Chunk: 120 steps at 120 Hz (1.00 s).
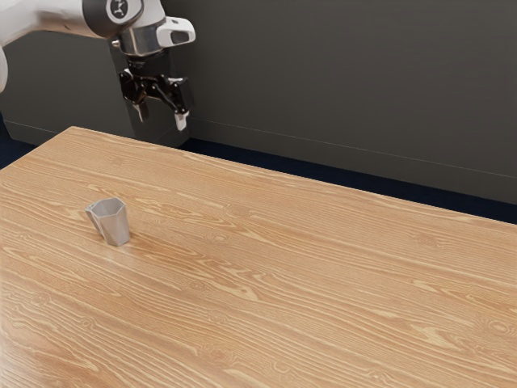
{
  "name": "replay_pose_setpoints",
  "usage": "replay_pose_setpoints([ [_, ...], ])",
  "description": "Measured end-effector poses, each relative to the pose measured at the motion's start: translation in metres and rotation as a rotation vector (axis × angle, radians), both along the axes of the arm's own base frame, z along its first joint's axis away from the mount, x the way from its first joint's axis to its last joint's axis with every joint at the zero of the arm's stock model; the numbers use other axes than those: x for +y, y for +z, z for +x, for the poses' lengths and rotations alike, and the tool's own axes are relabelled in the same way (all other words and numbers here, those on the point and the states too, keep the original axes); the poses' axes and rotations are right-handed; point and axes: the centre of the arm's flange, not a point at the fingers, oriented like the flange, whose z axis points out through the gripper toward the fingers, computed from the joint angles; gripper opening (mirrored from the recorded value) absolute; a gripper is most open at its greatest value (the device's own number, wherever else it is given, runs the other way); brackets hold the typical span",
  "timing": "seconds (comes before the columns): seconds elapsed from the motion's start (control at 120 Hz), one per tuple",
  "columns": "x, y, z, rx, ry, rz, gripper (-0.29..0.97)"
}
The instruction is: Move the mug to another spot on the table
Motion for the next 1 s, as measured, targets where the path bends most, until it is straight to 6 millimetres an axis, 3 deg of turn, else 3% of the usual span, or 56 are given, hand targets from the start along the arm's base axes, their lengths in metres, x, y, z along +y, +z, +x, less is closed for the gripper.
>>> replay_pose_setpoints([
  [0.167,0.014,0.005,-0.004,-0.005,0.035,0.003,0.68],
  [0.217,0.018,0.016,-0.009,-0.022,0.068,0.005,0.68],
  [0.317,0.027,0.035,-0.022,-0.066,0.215,0.010,0.68],
  [0.367,0.037,0.035,-0.030,-0.071,0.324,0.008,0.68],
  [0.433,0.059,0.015,-0.039,-0.047,0.478,0.010,0.68],
  [0.542,0.097,-0.038,-0.060,0.001,0.708,0.006,0.68],
  [0.642,0.132,-0.070,-0.073,0.000,0.900,-0.004,0.68],
  [1.0,0.229,-0.151,-0.098,-0.077,1.430,-0.078,0.68],
])
